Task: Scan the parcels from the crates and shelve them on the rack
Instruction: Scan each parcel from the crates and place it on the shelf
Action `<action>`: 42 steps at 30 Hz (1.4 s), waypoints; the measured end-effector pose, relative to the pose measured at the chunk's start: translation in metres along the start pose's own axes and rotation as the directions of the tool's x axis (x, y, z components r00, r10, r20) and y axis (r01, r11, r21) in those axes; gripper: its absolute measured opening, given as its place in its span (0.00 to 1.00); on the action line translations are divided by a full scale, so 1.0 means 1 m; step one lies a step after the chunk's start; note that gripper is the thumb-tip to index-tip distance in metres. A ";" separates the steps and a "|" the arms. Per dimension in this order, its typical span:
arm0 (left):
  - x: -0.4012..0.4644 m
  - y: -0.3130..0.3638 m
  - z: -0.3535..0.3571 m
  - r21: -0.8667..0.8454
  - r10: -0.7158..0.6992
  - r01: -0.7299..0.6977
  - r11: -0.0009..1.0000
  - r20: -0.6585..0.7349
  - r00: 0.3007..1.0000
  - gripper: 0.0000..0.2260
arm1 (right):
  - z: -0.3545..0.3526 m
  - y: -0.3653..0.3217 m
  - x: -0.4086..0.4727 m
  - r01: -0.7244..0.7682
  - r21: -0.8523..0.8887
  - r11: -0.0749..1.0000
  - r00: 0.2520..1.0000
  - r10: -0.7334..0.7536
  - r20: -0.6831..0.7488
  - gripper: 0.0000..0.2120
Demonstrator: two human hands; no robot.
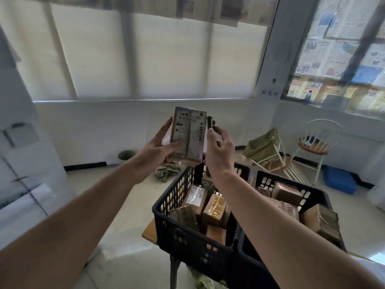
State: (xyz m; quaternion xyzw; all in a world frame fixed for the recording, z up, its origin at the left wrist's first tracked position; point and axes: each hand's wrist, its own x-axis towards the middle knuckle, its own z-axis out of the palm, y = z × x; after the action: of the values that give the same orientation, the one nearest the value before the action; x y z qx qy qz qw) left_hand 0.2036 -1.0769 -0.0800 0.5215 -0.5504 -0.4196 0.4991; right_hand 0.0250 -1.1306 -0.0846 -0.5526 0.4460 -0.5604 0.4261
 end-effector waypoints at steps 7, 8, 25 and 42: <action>-0.062 0.012 -0.007 0.042 0.053 -0.044 0.998 -0.264 0.963 0.34 | 0.035 -0.015 -0.029 0.001 0.193 0.981 0.972 -0.047 0.231 0.20; -0.074 0.015 -0.005 0.056 0.055 -0.039 0.998 -0.318 0.946 0.34 | 0.036 -0.017 -0.035 0.000 0.220 0.976 0.962 -0.061 0.268 0.19; -0.381 0.069 0.026 0.328 0.248 0.126 0.936 -0.872 0.423 0.35 | 0.067 -0.089 -0.266 -0.166 0.424 0.890 0.613 -0.244 0.751 0.14; -0.786 0.135 -0.001 0.446 0.439 0.392 0.804 -0.891 0.113 0.34 | 0.126 -0.212 -0.658 -0.295 0.451 0.842 0.325 -0.355 0.876 0.11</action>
State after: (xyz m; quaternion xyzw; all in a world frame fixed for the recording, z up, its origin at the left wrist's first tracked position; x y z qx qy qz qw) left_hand 0.1503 -0.2820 -0.0354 0.7790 -0.1808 0.2432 0.5490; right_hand 0.1711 -0.4452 -0.0374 -0.6371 -0.0745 -0.2407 0.7285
